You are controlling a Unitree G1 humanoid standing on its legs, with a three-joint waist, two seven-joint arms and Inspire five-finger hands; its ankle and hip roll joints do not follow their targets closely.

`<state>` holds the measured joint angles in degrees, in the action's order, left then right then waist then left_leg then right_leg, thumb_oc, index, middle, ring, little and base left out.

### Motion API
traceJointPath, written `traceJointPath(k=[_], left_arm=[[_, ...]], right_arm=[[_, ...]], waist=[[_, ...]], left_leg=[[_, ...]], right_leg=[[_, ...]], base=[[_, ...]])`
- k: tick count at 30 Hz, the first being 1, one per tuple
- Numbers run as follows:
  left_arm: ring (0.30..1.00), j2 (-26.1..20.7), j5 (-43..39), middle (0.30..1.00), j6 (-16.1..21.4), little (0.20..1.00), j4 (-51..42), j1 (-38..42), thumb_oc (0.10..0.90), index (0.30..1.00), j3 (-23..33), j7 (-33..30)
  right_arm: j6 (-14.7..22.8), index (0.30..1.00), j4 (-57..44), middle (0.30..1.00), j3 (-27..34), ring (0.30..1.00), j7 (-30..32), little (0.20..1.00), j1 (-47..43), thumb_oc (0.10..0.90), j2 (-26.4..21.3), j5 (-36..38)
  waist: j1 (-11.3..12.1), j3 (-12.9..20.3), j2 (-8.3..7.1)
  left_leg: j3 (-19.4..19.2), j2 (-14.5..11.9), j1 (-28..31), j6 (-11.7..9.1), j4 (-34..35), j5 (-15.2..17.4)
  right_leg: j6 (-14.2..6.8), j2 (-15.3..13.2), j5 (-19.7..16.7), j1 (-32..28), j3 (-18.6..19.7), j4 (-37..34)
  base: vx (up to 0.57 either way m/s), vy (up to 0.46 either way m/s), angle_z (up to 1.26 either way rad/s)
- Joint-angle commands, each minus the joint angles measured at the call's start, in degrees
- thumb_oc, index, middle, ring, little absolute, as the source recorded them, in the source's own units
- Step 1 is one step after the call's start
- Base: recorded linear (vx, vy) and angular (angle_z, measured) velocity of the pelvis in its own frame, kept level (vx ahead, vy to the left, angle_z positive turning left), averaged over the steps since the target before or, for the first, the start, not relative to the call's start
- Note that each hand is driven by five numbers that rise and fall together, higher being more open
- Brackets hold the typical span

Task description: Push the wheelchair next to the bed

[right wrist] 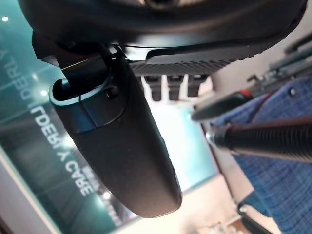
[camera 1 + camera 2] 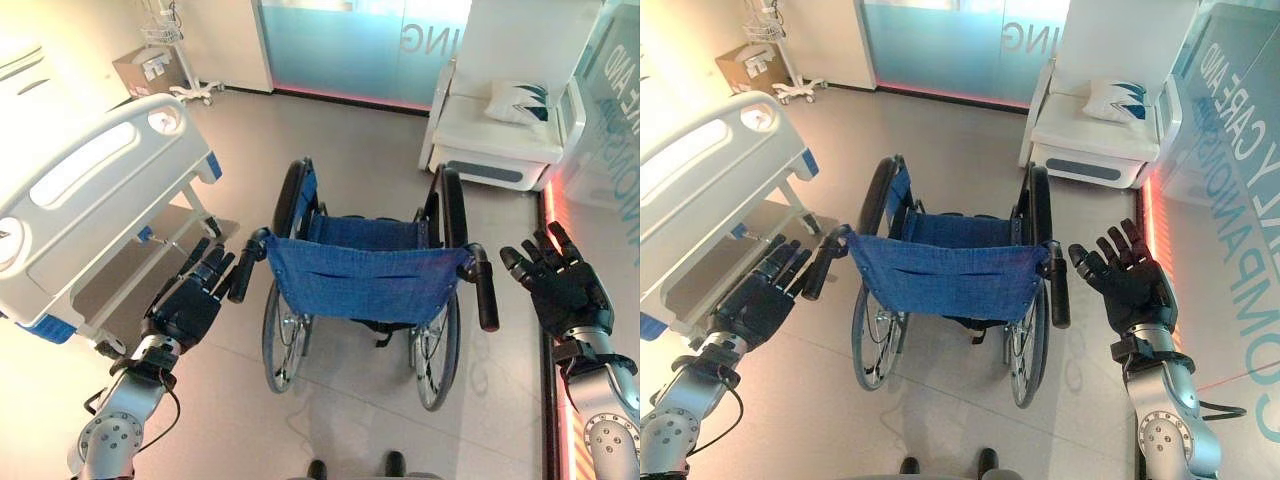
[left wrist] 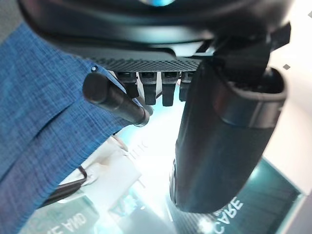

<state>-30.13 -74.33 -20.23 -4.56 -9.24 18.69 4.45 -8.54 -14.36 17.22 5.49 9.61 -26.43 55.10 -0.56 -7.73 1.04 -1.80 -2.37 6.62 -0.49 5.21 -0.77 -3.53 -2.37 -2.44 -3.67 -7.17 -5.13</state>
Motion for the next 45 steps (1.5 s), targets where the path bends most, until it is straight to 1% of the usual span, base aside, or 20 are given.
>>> traceJointPath(k=[1,3,7,9,10,11,12,13,16,18,20,24,28,30,32,36,37,40,45], left_arm=[[0.900,-6.91,-5.07,0.900,0.26,0.900,-4.21,5.71,0.800,0.900,1.38,4.27],[0.900,-7.27,-5.89,0.900,-0.43,0.900,-4.72,6.05,0.800,0.900,0.44,4.60],[0.900,-8.17,-6.00,0.900,-1.34,0.900,-5.65,7.42,0.800,0.900,-2.42,3.73],[0.900,-8.91,-2.31,0.900,-2.54,0.900,-5.65,7.73,0.800,0.900,-3.44,3.72],[0.900,-9.80,1.95,0.900,-2.66,0.900,-5.69,7.65,0.800,0.900,-4.20,3.36],[0.900,-10.45,6.13,0.900,-2.56,0.900,-5.51,7.44,0.800,0.900,-4.58,3.16],[0.900,-12.35,11.06,0.900,-1.71,0.900,-4.83,6.80,0.800,0.900,-4.82,3.56],[0.900,-13.10,11.77,0.900,-1.49,0.900,-4.52,6.64,0.800,0.900,-4.81,3.77],[0.900,-14.68,10.39,0.900,-1.87,0.900,-4.10,6.06,0.800,0.900,-3.97,5.52],[0.900,-15.19,9.70,0.900,-1.67,0.900,-4.33,5.30,0.800,0.900,-3.35,6.28],[0.900,-15.56,7.26,0.900,-2.32,0.900,-5.65,4.77,0.800,0.900,-2.80,6.66],[0.900,-15.67,6.13,0.900,-3.34,0.900,-7.30,5.22,0.800,0.900,-3.87,6.84],[0.900,-16.91,10.56,0.900,-4.22,0.900,-8.49,5.56,0.800,0.900,-5.80,7.32],[0.900,-17.62,10.27,0.900,-4.36,0.900,-8.65,5.69,0.800,0.900,-6.29,7.15],[0.900,-18.21,7.36,0.900,-4.90,0.900,-9.13,6.39,0.800,0.900,-7.20,7.08],[0.900,-18.14,3.90,0.900,-5.46,0.900,-10.65,6.85,0.800,0.900,-8.42,4.90],[0.900,-17.85,2.12,0.900,-5.95,0.900,-10.98,7.24,0.800,0.900,-9.16,3.53],[0.900,-17.34,0.30,0.900,-7.33,0.900,-11.10,8.21,0.800,0.900,-10.79,1.59],[0.900,-16.29,-2.36,0.900,-9.93,0.900,-8.74,12.38,0.800,0.900,-15.92,-3.52]], right_arm=[[3.91,0.900,-7.08,0.900,0.79,0.900,-1.94,0.900,-4.41,0.800,-4.95,5.14],[3.80,0.900,-7.32,0.900,0.22,0.900,-1.79,0.900,-4.69,0.800,-5.18,5.86],[3.38,0.900,-7.42,0.900,-1.62,0.900,-1.24,0.900,-5.40,0.800,-5.60,5.06],[3.00,0.900,-7.48,0.900,-2.15,0.900,-1.04,0.900,-5.46,0.800,-5.96,4.98],[3.13,0.900,-7.38,0.900,-2.41,0.900,-0.64,0.900,-5.55,0.800,-6.32,4.67],[3.33,0.900,-7.40,0.900,-2.60,0.900,-0.17,0.900,-5.52,0.800,-6.53,4.11],[4.09,0.900,-7.36,0.900,-2.74,0.900,1.24,0.900,-5.29,0.800,-7.61,2.37],[4.35,0.900,-7.35,0.900,-2.77,0.900,1.81,0.900,-5.35,0.800,-8.24,1.20],[4.46,0.900,-7.18,0.900,-2.44,0.900,2.46,0.900,-5.45,0.800,-9.97,1.87],[4.64,0.900,-7.00,0.900,-2.11,0.900,2.04,0.900,-4.98,0.800,-10.19,1.70],[4.75,0.900,-6.91,0.900,-1.93,0.900,1.38,0.900,-4.29,0.800,-10.31,1.88],[5.03,0.900,-6.67,0.900,-2.73,0.900,1.41,0.900,-4.63,0.800,-10.40,1.66],[5.42,0.900,-7.03,0.900,-3.61,0.900,2.23,0.900,-5.29,0.800,-11.62,1.27],[5.49,0.900,-7.08,0.900,-3.82,0.900,2.69,0.900,-5.67,0.800,-12.14,1.45],[5.71,0.900,-7.05,0.900,-4.82,0.900,3.72,0.900,-6.42,0.800,-12.63,1.65],[5.24,0.900,-7.16,0.900,-5.83,0.900,4.05,0.900,-6.23,0.800,-12.59,1.71],[5.19,0.900,-7.09,0.900,-6.42,0.900,4.01,0.900,-6.13,0.800,-12.47,1.71],[5.37,0.900,-6.77,0.900,-7.64,0.900,4.36,0.900,-6.45,0.800,-12.47,1.57],[5.64,0.900,-5.74,0.900,-10.64,0.900,5.67,0.900,-9.33,0.800,-13.45,1.47]], waist=[[-0.57,4.03,-1.04],[-0.62,3.83,-0.96],[-0.89,3.61,-0.76],[-0.96,3.52,-0.70],[-0.96,3.39,-0.64],[-0.94,3.28,-0.58],[-0.92,3.12,-0.49],[-0.89,3.06,-0.45],[-0.83,2.93,-0.27],[-0.83,2.85,-0.19],[-0.91,2.71,-0.17],[-0.92,2.61,-0.15],[-1.01,2.24,0.06],[-0.98,2.13,0.09],[-0.86,2.02,0.21],[-0.88,2.01,0.25],[-0.98,2.00,0.24],[-1.10,1.93,0.24],[-1.52,1.40,0.39]], left_leg=[[-1.96,0.71,-2.60,-0.20,-0.21,0.00],[-2.10,0.71,-2.54,-0.17,-0.21,-0.03],[-2.39,0.76,-2.48,-0.14,-0.21,-0.04],[-2.62,0.73,-2.42,-0.14,-0.21,-0.04],[-2.70,0.75,-2.41,-0.12,-0.21,-0.12],[-2.74,0.76,-2.44,-0.11,-0.21,-0.20],[-2.77,0.80,-2.45,-0.08,-0.21,-0.31],[-2.76,0.82,-2.46,-0.07,-0.21,-0.35],[-2.90,0.81,-2.35,-0.09,-0.21,-0.33],[-2.99,0.81,-2.29,-0.10,-0.21,-0.35],[-3.11,0.83,-2.22,-0.10,-0.21,-0.36],[-3.31,0.76,-2.27,-0.13,-0.21,-0.36],[-3.50,0.67,-2.33,-0.26,-0.21,-0.58],[-3.47,0.67,-2.31,-0.28,-0.21,-0.63],[-3.33,0.74,-2.37,-0.27,-0.21,-0.57],[-3.32,0.73,-2.32,-0.28,-0.21,-0.61],[-3.40,0.73,-2.27,-0.26,-0.21,-0.60],[-3.50,0.73,-2.23,-0.21,-0.21,-0.60],[-3.50,0.66,-2.30,-0.20,-0.21,-0.81]], right_leg=[[-1.81,-2.82,0.35,-0.92,-0.42,0.13],[-1.88,-2.85,0.19,-0.92,-0.33,0.13],[-2.08,-2.98,0.02,-0.87,-0.11,0.13],[-2.19,-3.06,-0.04,-0.88,-0.13,0.13],[-2.24,-3.07,-0.11,-0.87,-0.15,0.13],[-2.26,-3.08,-0.18,-0.85,-0.15,0.13],[-2.34,-3.05,-0.20,-0.85,-0.09,0.13],[-2.36,-3.05,-0.19,-0.85,-0.08,0.13],[-2.45,-3.07,-0.15,-0.90,-0.09,0.13],[-2.47,-3.09,-0.20,-0.92,-0.06,0.13],[-2.51,-3.09,-0.21,-0.96,0.02,0.13],[-2.57,-3.12,-0.27,-0.87,-0.05,0.13],[-2.65,-3.11,-0.37,-0.82,0.09,0.13],[-2.67,-3.10,-0.39,-0.86,0.11,0.13],[-2.71,-3.12,-0.27,-0.88,0.09,0.13],[-2.77,-3.18,-0.35,-0.92,0.04,0.13],[-2.79,-3.17,-0.40,-0.92,0.02,0.13],[-2.78,-3.13,-0.45,-0.92,0.03,0.13],[-2.79,-3.00,-0.59,-0.81,0.33,0.13]], base=[[0.00,0.000,0.00],[0.00,0.000,0.00],[0.00,0.000,0.00],[0.00,0.000,0.00],[0.00,0.000,0.00],[0.00,0.000,0.00],[0.00,0.000,0.00],[0.00,0.000,0.00],[0.00,0.000,0.00],[0.00,0.000,0.00],[0.00,0.000,0.00],[0.00,0.000,0.00],[0.00,0.000,0.00],[0.00,0.000,0.00],[0.00,0.000,0.00],[0.01,-0.001,0.00],[0.03,-0.006,0.00],[0.01,-0.002,0.00],[0.01,-0.004,0.02]])
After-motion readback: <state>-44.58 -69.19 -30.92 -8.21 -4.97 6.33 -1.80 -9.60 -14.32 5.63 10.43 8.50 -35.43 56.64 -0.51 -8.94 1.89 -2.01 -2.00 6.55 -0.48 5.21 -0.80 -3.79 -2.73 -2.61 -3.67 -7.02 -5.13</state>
